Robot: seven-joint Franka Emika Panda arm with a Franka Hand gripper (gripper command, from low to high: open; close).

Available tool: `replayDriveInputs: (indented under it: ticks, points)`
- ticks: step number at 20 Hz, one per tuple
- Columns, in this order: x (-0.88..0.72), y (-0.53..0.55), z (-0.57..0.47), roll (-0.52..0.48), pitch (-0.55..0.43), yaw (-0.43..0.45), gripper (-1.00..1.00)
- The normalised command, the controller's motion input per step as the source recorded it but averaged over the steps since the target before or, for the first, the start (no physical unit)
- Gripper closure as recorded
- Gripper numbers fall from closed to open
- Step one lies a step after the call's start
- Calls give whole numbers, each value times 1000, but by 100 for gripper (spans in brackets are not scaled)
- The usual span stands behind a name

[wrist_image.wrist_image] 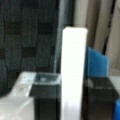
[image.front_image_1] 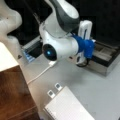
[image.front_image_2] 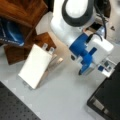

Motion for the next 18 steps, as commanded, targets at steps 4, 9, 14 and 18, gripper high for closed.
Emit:
replayDriveInputs:
  ticks: [4, 9, 14, 18]
  points:
    - [-238, 355, 270, 109, 108, -189, 100]
    - [-294, 263, 201, 88, 84, -237, 100]
    - [-343, 181, 157, 104, 64, -270, 100]
    - [-395, 223, 106, 118, 57, -281, 100]
